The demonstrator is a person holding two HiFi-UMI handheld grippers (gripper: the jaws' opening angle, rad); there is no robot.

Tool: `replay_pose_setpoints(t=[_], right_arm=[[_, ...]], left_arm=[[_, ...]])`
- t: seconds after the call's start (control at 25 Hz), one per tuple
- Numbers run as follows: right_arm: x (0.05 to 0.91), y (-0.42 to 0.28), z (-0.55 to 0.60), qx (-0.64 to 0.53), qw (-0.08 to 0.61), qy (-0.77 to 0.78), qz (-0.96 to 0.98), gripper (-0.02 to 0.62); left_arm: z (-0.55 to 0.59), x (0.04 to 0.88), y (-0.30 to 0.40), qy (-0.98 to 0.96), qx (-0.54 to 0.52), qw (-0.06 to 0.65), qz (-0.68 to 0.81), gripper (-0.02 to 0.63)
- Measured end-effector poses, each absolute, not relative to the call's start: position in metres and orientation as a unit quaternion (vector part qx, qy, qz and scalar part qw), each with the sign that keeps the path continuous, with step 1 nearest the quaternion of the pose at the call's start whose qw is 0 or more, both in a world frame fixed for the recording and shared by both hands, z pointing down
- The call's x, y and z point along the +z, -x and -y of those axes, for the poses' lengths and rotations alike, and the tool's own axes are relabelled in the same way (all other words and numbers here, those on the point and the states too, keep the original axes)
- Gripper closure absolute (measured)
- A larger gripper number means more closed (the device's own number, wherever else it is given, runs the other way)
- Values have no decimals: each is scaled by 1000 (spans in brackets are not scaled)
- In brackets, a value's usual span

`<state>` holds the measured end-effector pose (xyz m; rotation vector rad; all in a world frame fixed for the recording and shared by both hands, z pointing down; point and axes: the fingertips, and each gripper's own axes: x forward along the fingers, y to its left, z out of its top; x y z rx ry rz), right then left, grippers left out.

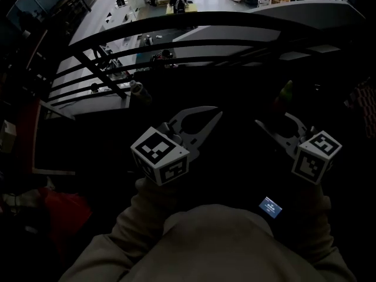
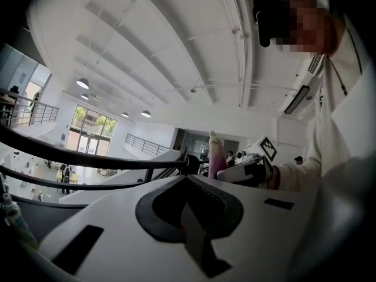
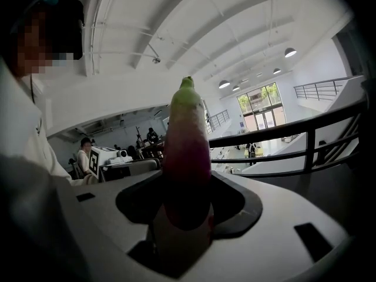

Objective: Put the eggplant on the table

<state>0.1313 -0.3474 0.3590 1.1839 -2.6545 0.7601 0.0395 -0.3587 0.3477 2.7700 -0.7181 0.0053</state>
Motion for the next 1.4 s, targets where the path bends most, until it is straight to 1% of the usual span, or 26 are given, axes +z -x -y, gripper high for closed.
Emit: replay_pose_setpoints(t=[0.4, 1.4], right_arm=[[365, -136, 340, 268, 71, -401, 873, 361], [433, -146, 335, 320, 97, -406, 850, 362]], left_arm=[[352, 358, -48, -959, 13, 165, 232, 603], [354, 421, -65, -947, 26, 229, 222, 603]])
